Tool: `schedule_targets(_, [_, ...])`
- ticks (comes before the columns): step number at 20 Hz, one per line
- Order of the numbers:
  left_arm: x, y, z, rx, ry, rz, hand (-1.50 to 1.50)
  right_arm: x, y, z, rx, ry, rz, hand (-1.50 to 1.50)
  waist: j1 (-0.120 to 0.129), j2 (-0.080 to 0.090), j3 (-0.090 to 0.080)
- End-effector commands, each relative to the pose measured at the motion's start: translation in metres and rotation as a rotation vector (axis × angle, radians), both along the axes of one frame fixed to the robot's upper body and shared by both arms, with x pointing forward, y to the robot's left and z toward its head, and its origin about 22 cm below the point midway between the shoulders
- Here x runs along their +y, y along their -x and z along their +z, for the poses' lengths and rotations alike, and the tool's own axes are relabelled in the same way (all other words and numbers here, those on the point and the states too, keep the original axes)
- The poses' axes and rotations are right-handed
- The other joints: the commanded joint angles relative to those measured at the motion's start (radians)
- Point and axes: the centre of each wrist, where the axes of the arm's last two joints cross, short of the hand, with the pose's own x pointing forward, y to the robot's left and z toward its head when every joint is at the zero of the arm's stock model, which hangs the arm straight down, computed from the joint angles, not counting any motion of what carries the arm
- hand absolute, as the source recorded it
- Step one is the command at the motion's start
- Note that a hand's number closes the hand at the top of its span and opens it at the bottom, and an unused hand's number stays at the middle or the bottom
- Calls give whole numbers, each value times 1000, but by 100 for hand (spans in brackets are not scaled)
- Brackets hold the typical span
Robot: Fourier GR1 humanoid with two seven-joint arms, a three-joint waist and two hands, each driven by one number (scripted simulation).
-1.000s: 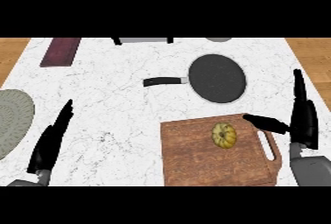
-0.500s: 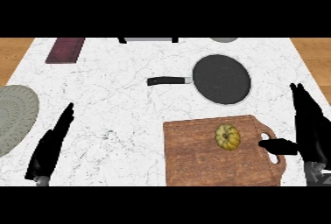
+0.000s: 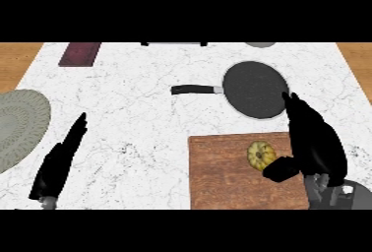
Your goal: Pick the squash from the cutting board and place it in the pan
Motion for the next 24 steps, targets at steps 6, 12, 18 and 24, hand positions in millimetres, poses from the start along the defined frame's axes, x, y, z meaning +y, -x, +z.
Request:
schedule_targets(6, [-10,2,9,-5,10,-15,0,55,-35,3,247,98,-96,-150,14,3,2])
schedule_targets(12, [3,4,11,-5,8,-1,0,58,-58,-14,384,206,-129,-150,13,1,0])
schedule_targets(18, [7,4,-6,7,-9,19,0,79,-65,-31,497,260,-145,-150,-3,1,0])
schedule_targets(24, [8,4,4,0,-13,6,0,90,-70,-48,557,256,-152,-150,-5,1,2])
